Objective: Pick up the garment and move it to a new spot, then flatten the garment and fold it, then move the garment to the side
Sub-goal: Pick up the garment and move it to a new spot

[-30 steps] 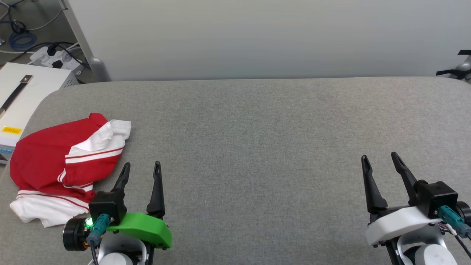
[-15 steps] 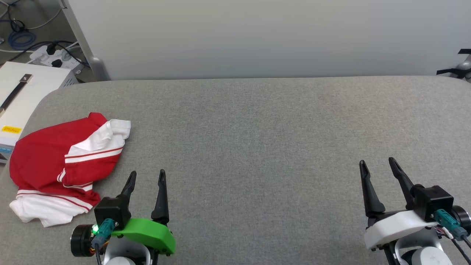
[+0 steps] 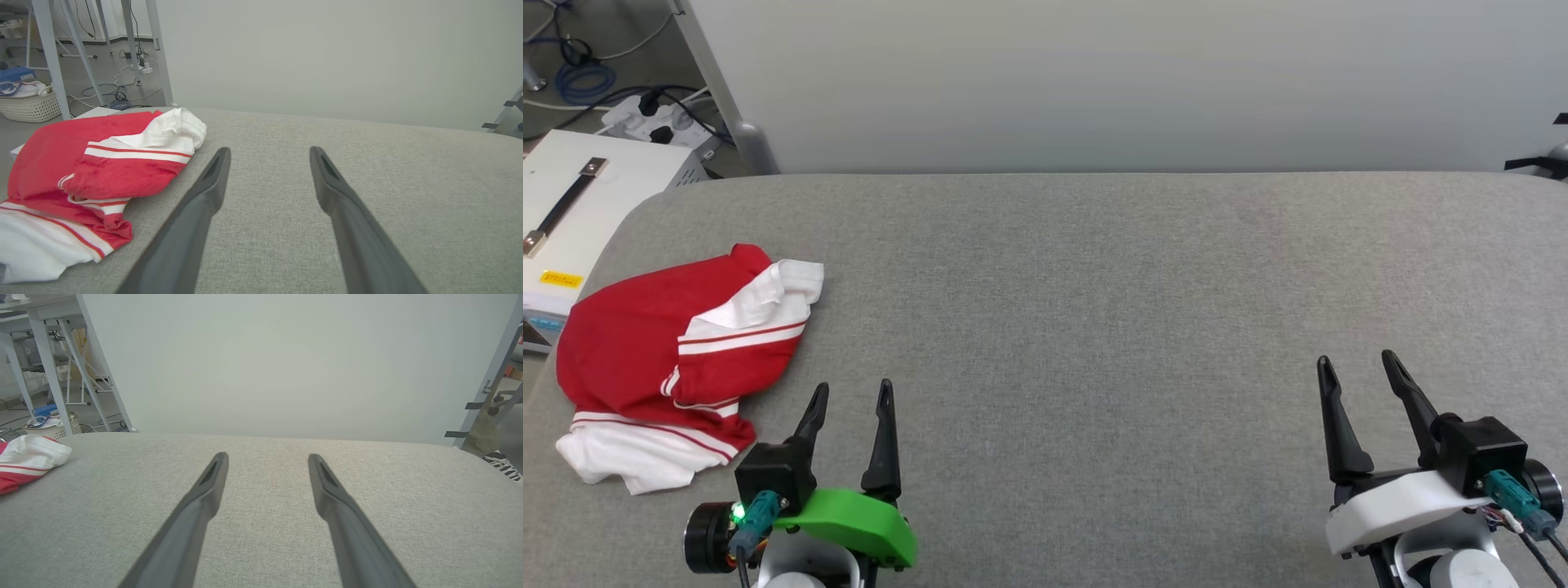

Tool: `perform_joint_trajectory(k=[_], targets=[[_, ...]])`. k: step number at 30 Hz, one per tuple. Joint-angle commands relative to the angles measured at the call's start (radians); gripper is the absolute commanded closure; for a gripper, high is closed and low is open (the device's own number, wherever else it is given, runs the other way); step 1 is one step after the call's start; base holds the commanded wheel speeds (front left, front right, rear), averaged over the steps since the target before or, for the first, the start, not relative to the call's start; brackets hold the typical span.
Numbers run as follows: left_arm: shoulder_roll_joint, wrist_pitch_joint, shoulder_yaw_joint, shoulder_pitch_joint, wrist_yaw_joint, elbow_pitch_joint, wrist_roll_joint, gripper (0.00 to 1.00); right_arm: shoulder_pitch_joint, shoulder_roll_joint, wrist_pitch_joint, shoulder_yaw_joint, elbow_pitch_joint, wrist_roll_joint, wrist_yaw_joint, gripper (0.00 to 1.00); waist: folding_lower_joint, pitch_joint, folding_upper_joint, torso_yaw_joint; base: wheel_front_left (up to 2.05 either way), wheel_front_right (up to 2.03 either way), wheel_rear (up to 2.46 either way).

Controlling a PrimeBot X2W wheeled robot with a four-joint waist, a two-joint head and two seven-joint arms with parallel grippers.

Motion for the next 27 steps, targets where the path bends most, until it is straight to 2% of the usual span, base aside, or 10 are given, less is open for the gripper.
perform_joint_trajectory(k=[1, 11, 27], targets=[[-0.003, -0.011, 0.001, -0.012, 0.003, 0.007, -0.007, 0.0, 0.007, 0.0, -0.01, 0.007, 0.003, 0.011, 0.0, 0.0, 0.0, 0.004, 0.0, 0.013, 0.0, 0.0, 0.0], [-0.003, -0.032, 0.013, -0.02, 0.019, 0.002, -0.026, 0.0, 0.005, 0.0, -0.031, 0.05, 0.014, 0.005, 0.0, 0.0, 0.0, 0.024, 0.0, 0.126, 0.0, 0.0, 0.0], [-0.004, -0.065, 0.005, -0.021, 0.01, 0.018, -0.053, 0.0, -0.005, 0.0, -0.064, 0.117, 0.043, 0.01, -0.001, 0.0, 0.0, 0.034, 0.0, 0.352, 0.0, 0.0, 0.0]])
